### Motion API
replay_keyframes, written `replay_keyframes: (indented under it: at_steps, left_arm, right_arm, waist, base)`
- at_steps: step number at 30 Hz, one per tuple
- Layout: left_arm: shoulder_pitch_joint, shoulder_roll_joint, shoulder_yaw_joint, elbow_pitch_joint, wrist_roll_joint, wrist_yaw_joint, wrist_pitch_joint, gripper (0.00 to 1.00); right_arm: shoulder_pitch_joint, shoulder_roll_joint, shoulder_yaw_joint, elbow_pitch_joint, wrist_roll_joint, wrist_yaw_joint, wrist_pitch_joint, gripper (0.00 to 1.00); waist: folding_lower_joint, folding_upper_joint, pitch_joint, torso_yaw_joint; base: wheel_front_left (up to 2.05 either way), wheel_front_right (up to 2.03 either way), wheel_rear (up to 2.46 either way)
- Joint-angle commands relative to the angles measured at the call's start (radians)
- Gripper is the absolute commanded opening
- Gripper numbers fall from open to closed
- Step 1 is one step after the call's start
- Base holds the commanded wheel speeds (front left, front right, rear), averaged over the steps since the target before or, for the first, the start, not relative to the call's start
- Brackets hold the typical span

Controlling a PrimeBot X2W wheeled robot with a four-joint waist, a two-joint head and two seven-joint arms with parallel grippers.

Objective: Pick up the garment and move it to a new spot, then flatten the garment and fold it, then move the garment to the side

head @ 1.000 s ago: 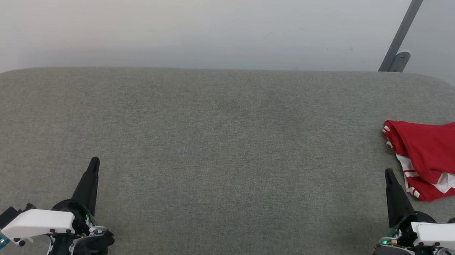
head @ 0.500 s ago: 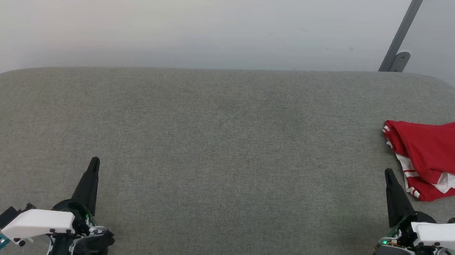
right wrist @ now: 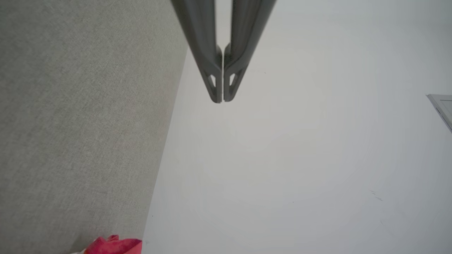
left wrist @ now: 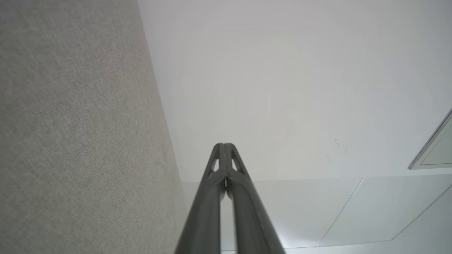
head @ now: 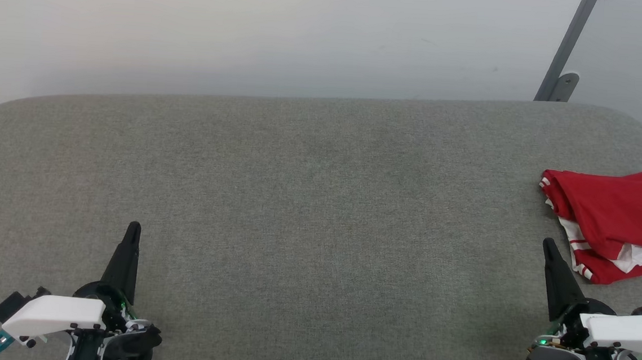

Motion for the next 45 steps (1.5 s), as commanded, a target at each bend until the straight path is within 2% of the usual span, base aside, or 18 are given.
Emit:
replay_keyframes:
  at_steps: [1,45]
  left_arm:
    - [-0.012,0.001,-0.001,0.000,-0.003,-0.005,0.001,0.00]
    - [-0.012,0.001,-0.001,0.000,-0.003,-0.005,0.001,0.00]
  right_arm:
    - [-0.009,0.002,-0.001,-0.003,0.004,0.000,0.002,0.00]
    - [-0.009,0.002,-0.001,-0.003,0.004,0.000,0.001,0.00]
  waist:
    - [0.0000,0.0000,0.000,0.000]
    - [0.0000,0.0000,0.000,0.000]
  base:
    - [0.00,0.00,0.00]
    - [0.00,0.00,0.00]
